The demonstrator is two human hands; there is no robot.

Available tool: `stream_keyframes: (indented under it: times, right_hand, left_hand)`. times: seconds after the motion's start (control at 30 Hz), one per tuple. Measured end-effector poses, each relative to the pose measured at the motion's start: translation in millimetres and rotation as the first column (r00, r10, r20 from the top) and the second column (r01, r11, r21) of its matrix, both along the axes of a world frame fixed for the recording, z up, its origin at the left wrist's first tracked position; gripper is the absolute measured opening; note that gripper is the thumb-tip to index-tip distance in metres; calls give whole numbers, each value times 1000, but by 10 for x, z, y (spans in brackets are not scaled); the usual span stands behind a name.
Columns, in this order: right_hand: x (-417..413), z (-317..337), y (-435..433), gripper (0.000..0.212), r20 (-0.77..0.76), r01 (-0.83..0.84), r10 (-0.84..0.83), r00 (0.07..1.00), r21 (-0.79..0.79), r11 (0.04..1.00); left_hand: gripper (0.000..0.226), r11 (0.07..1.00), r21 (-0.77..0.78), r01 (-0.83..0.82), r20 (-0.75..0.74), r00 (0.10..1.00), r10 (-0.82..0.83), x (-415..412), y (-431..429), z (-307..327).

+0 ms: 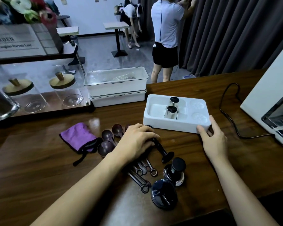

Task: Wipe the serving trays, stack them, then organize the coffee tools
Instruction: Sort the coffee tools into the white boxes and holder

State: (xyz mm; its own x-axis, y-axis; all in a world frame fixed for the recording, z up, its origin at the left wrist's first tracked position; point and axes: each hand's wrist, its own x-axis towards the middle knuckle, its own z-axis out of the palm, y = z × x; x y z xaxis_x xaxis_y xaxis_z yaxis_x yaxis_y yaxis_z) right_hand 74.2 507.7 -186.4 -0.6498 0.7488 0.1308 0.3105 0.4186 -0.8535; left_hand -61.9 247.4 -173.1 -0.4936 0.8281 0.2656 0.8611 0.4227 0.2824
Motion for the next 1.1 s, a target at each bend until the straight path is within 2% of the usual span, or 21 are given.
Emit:
stream_keyframes:
  times: [0.27,0.37,0.57,0.73,0.93,1.0,1.1]
  right_hand:
    - [0,0,-6,66,-16,5,-6,1000,-25,1000]
    - [-15,-7,-1,66,-20,7,-8,1000,-35,999]
    - [-19,-23,7,67,-14,16,-16,1000,-32,999]
    - [-26,-20,1,67,-29,14,-15,999,-36,999]
    - [-23,-37,13,66,-25,13,-15,1000,-45,999]
    - [-23,-35,15,66,-21,13,-14,1000,-40,999]
    - [-26,-30,17,67,-17,10,-11,1000,-38,999]
  left_hand:
    - [28,999,-18,38,-55,998,-39,-24,38,-93]
    - [25,999,39,21,-56,998,-19,-72,55,-132]
    - [33,987,156,-23,-9,1000,24,-104,111,-164]
    - [21,977,211,-37,89,996,19,-198,111,-14]
    - [11,950,298,-96,80,994,75,-381,167,303]
    - [14,943,316,-105,113,991,72,-479,245,374]
    - [33,941,313,-125,125,988,89,-617,410,455]
